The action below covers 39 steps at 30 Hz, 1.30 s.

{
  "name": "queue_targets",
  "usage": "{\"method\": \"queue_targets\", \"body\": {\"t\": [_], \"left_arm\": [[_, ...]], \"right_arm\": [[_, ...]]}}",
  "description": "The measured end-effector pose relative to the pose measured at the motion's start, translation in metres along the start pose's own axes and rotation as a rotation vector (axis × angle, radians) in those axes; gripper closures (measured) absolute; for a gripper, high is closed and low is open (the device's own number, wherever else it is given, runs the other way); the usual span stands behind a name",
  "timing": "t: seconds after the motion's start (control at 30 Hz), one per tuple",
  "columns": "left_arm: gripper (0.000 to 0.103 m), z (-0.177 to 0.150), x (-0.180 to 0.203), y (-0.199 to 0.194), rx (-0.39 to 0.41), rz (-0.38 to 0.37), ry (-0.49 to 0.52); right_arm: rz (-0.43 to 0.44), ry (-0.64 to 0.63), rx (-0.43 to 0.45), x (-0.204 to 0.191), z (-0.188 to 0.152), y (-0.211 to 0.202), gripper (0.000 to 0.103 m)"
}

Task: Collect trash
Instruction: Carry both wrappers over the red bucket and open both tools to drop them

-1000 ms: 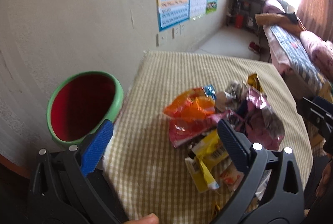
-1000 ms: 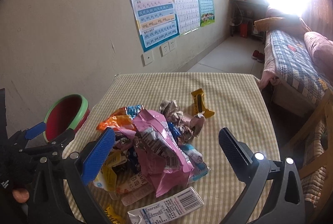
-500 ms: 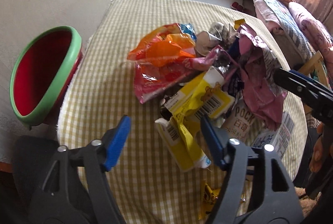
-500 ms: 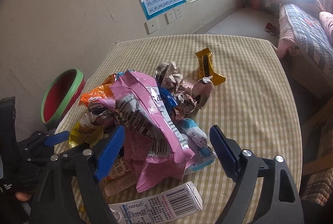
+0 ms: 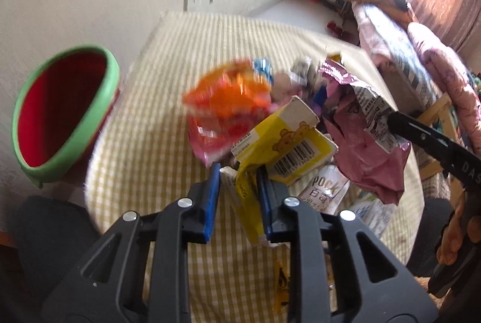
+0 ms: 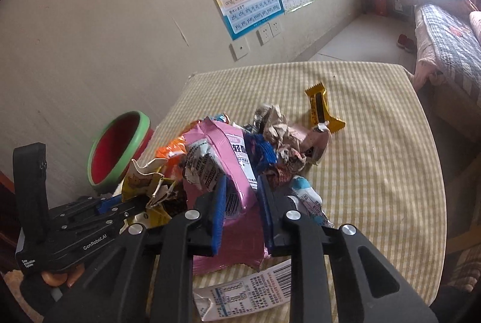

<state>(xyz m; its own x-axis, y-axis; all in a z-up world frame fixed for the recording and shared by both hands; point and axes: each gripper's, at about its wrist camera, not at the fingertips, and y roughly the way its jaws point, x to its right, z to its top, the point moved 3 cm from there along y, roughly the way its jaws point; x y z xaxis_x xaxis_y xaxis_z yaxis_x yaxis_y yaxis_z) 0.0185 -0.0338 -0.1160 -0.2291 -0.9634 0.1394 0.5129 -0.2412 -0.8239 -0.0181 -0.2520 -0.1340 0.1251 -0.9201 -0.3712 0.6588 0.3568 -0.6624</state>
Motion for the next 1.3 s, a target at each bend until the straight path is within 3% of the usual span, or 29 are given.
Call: {"method": "queue_targets", "body": {"t": [0.3,0.53,0.8,1.13,1.23,1.3], "left_arm": [[0.08,0.029,-0.039,-0.039,0.135,0.068,-0.075],[0.08,0.039,-0.117,-0.067,0.203,0.263,-0.168],[0.08,0.039,-0.208,-0.067,0.179,0.445,-0.268],[0.078,0.048,-0.261,-0.039,0.125,0.435,-0.325],[0.075,0.049,-0.269,-0.033,0.131,0.426,-0.354],[0.065,0.049,-0.272,-0.031,0.133,0.42,-0.373]], "right_arm": [[0.053,-0.061,0.079,-0.043,0.031,-0.022,0.083],[0.135,-0.14,0.04,-0.097,0.047,0.008,0.083],[0.259,-0.128,-0.057,-0.164,0.073,0.078,0.083],[0.259,-0.15,-0.112,-0.23,0.087,0.163,0.082],[0.251,-0.15,-0.112,-0.239,0.089,0.178,0.078],[0.247,-0.14,-0.109,-0.24,0.088,0.183,0.066]]}}
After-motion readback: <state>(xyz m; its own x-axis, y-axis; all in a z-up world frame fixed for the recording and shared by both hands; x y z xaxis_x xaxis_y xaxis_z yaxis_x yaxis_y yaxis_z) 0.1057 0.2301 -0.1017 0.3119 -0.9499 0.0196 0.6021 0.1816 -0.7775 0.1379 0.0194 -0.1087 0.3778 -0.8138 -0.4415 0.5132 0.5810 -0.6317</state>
